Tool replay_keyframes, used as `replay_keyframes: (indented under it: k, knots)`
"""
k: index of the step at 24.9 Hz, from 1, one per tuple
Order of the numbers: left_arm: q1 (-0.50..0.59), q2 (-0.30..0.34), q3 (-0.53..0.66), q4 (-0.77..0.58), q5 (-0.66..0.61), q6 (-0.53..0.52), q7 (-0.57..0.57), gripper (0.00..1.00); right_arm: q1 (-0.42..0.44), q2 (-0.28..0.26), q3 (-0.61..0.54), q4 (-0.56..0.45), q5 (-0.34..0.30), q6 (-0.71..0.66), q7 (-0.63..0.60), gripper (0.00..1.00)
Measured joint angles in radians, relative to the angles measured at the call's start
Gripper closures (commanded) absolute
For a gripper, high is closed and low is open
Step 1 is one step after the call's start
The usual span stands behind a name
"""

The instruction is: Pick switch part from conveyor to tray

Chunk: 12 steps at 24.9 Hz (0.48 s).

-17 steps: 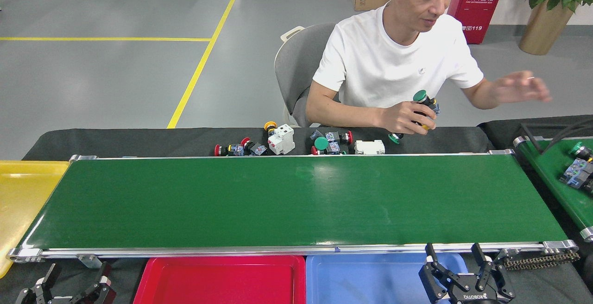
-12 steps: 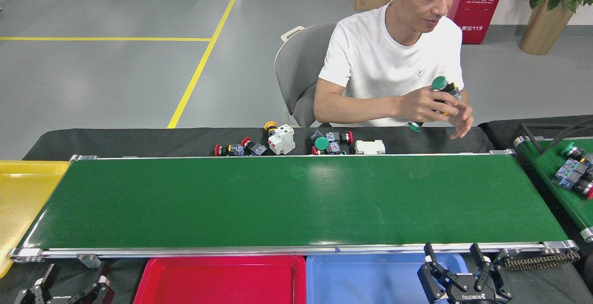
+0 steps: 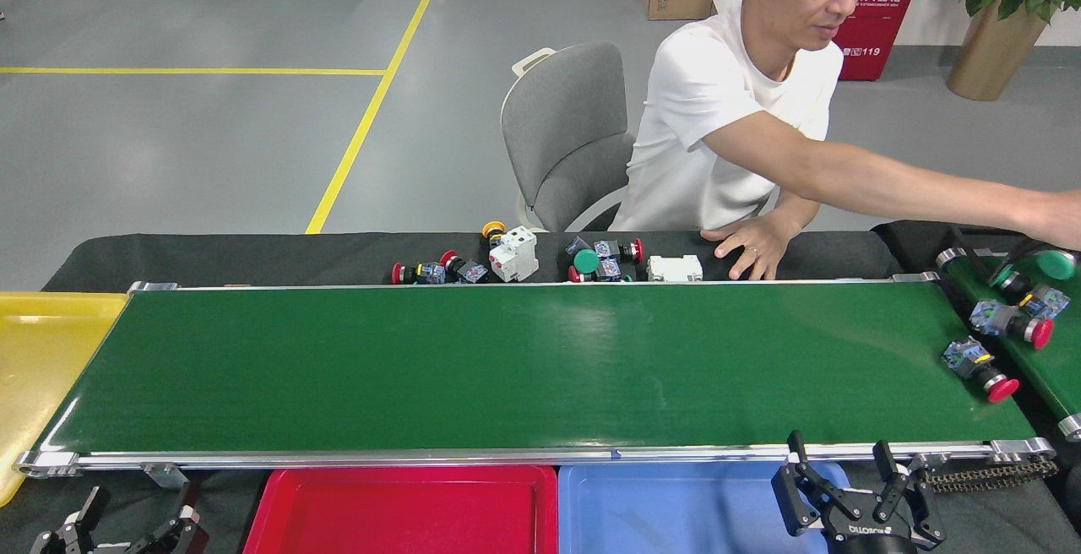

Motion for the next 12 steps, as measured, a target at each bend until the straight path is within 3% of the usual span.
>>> replay_keyframes:
  k: [6,12]
  knots:
    - [0.000,0.003,0.000,-0.007,0.001,0.000,0.000,0.00,-0.107,-0.002,0.000,0.114,0.000,0.081,0.044,0.01]
    - [-0.017,0.003,0.000,-0.001,0.001,0.000,0.000,0.00,-0.223,-0.042,-0.005,0.241,-0.004,0.176,0.116,0.01]
